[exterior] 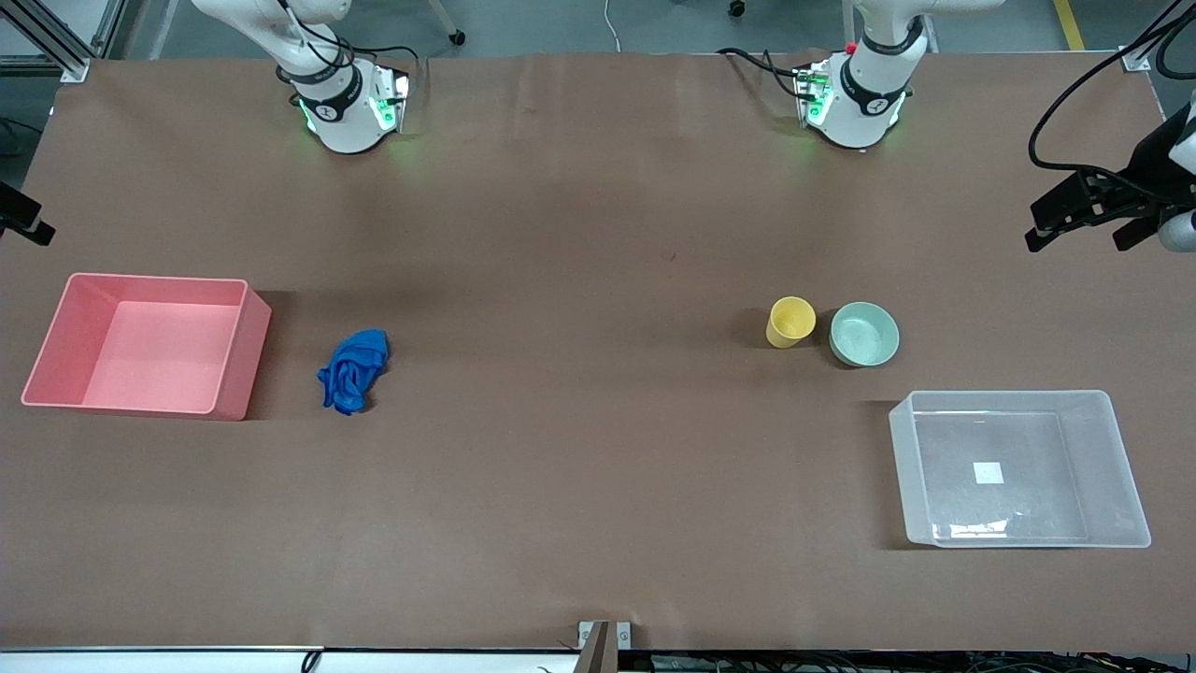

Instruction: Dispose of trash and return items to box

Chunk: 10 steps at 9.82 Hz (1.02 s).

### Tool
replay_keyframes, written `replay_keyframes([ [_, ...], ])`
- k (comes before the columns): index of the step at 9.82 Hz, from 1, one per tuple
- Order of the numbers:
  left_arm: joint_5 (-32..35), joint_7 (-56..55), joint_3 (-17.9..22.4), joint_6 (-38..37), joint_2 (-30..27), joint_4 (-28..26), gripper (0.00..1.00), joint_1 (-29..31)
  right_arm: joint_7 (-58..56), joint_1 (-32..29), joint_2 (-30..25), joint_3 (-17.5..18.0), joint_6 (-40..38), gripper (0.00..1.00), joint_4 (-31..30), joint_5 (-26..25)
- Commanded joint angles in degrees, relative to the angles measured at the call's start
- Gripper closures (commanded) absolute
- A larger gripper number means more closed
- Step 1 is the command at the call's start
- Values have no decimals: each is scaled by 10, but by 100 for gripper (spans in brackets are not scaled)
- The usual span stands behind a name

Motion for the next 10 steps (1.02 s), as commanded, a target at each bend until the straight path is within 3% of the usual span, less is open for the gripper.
replay_keyframes([
  [1, -7, 9, 4, -5, -3, -20, 0, -1, 2, 1, -4, 0, 0, 0, -2, -5],
  [6, -2, 9, 3, 5, 15, -42, 0, -1, 2, 3, -3, 0, 0, 0, -5, -3],
  [8, -2, 12, 3, 89, 9, -134, 0, -1, 3, 26, 2, 0, 21, 0, -36, -3],
  [10, -2, 20, 5, 192, 9, -232, 0, -1, 19, 73, 42, 1, 106, 0, -109, -1],
])
